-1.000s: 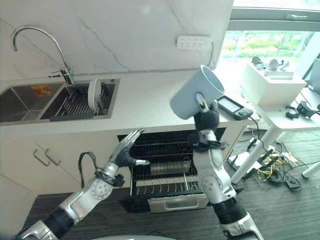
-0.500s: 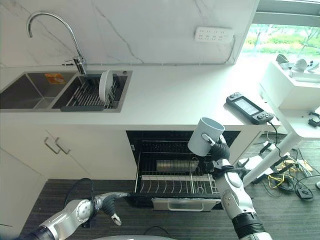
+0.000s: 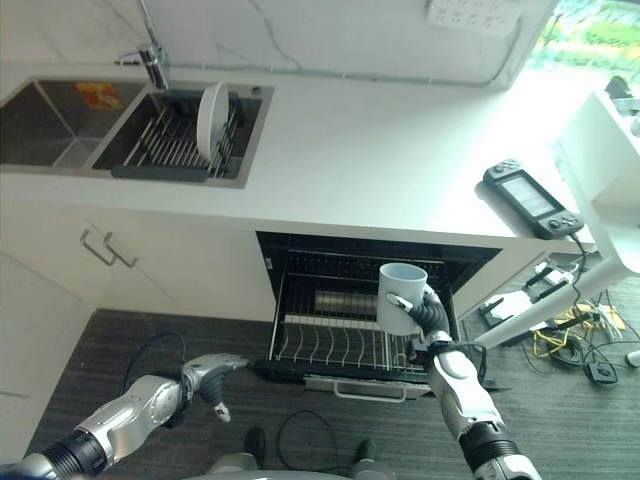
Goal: Place the dishes in the dishwasher.
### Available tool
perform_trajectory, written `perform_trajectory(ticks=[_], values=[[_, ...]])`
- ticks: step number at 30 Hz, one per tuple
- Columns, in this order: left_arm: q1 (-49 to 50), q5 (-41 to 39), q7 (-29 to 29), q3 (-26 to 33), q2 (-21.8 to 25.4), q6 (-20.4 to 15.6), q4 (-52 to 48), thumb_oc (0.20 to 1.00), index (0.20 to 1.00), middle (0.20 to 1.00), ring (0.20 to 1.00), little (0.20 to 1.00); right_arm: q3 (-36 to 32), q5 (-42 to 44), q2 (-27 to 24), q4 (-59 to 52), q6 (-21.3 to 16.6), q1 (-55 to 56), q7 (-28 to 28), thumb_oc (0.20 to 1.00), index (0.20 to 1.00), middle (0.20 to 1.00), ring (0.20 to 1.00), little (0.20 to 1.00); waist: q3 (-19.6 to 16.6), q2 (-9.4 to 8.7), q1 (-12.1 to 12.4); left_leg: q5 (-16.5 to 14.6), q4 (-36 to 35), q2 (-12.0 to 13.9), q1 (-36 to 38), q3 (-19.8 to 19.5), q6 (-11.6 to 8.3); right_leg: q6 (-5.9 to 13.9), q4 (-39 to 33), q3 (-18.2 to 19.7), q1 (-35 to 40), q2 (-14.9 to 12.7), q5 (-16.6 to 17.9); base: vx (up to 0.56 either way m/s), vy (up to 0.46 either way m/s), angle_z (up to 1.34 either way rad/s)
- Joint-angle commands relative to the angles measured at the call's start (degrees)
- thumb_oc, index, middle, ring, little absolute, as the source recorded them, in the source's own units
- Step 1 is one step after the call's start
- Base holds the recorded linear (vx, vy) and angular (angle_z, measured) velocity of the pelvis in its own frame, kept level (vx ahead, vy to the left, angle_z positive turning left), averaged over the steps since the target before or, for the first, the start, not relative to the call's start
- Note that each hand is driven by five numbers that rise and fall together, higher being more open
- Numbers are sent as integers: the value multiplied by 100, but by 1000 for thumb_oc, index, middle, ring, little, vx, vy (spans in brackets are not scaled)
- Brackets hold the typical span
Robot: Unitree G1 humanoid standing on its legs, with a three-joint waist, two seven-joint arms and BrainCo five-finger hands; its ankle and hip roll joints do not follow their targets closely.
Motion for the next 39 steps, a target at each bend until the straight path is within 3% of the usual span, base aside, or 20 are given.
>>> perform_trajectory(ticks=[1,11,19,25,39], values=[[-222,345,130,-2,274,-267,-181,1000,1000,1000,1000,1000,-125,-129,-296,-60,-456,-596,-194,200,200,200,200,200,-156,87,219,-161,589,540,-152,282,-160,504,706,254,-88,-636,-93,6,-71,7],[-1043,71,442,-406,730,-275,-406,1000,1000,1000,1000,1000,233,-407,-466,1210,-679,-1766,-1024,200,200,200,200,200,386,246,432,-60,1086,552,-1004,-9,-275,464,723,364,-253,-632,-179,-59,-77,5],[-1725,-527,747,-667,1108,-265,-723,1000,1000,1000,1000,1000,-143,-108,-896,2336,-690,-2750,-1339,200,200,200,200,200,879,516,513,-6,1449,472,-1748,-201,-360,428,802,443,-538,-742,-254,-119,-43,4],[-1884,-741,798,-748,1194,-96,-997,1000,1000,1000,1000,1000,-346,-203,-1068,2717,-790,-2963,-1828,200,200,200,200,200,1024,644,461,-10,1625,491,-2085,-142,-390,438,715,529,-596,-797,-282,-71,-26,-5],[-2358,-1209,804,-843,1522,133,-1428,1000,1000,1000,1000,1000,-311,146,-1156,3349,-594,-3587,-1762,200,200,200,200,200,1277,856,424,26,1931,535,-2620,-80,-419,438,654,715,-782,-868,-300,-45,-34,-9]])
